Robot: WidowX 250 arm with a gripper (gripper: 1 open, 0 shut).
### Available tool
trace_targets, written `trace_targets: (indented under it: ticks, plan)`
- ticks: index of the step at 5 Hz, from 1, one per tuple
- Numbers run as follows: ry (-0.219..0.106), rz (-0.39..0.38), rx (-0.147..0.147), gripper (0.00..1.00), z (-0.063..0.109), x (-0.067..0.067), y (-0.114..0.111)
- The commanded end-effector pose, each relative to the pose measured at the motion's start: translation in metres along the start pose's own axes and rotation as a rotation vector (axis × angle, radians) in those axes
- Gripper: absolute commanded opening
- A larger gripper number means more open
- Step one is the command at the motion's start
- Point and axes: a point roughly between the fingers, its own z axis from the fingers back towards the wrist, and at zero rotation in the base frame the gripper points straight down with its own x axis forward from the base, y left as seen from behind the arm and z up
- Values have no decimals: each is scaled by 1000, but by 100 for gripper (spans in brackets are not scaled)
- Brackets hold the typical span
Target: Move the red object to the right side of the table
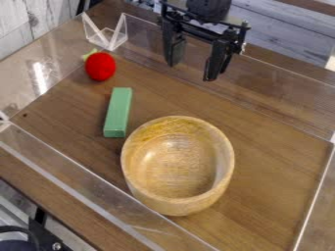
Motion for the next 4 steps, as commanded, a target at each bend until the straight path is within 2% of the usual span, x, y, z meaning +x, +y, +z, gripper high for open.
trace_targets:
  ticks: [1, 2, 4]
  plan:
    - [9, -3, 0, 100, 0, 0, 23]
    - [12, -4, 1, 100, 2, 0, 51]
    - [10, 59, 3, 100, -9, -11, 77]
